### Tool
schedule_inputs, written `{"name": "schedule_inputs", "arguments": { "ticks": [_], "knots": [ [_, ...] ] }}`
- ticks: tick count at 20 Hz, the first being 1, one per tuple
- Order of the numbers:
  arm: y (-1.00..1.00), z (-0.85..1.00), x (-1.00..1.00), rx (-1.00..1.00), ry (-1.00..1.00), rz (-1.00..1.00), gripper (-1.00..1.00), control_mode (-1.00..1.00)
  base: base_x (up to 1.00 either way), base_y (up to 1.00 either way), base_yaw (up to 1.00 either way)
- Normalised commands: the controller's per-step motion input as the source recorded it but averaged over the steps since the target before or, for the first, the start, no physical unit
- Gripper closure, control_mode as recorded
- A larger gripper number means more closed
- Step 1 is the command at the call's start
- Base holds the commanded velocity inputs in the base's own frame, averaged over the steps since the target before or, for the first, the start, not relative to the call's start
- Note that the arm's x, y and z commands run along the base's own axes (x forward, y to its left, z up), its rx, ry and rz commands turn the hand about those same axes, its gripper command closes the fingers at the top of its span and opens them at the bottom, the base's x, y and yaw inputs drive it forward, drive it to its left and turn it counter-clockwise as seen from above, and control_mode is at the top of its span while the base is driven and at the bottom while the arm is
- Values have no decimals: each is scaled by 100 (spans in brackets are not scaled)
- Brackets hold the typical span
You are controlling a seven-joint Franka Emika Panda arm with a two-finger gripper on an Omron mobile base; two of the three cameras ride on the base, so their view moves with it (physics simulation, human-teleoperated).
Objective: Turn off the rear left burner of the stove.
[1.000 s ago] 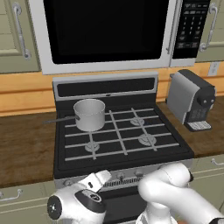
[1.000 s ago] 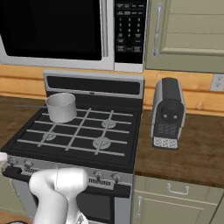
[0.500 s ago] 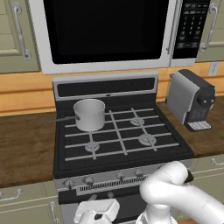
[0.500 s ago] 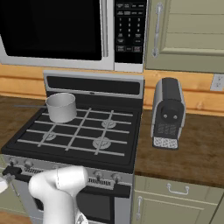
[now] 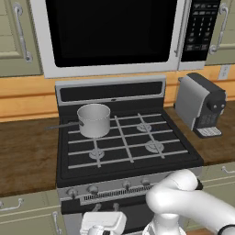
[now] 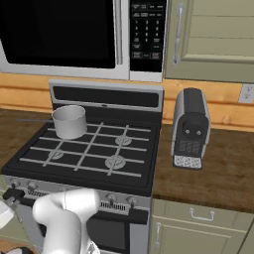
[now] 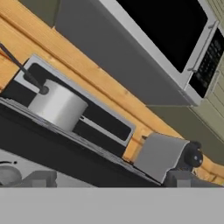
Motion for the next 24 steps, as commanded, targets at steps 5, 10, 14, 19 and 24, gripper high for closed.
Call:
{"name": "schedule_inputs", "arguments": {
  "ticks": [5,10,14,19,24],
  "knots": [
    [29,-11,28,-16,6,13,-100,-100,0,0,0],
    [9,-11,32,-9,4,9,-100,-100,0,0,0],
    [0,-13,19,-1,0,0,-100,-100,0,0,0],
    [0,-21,32,0,0,0,-100,-100,0,0,0],
    [0,-17,30,0,0,0,-100,-100,0,0,0]
  ]
}}
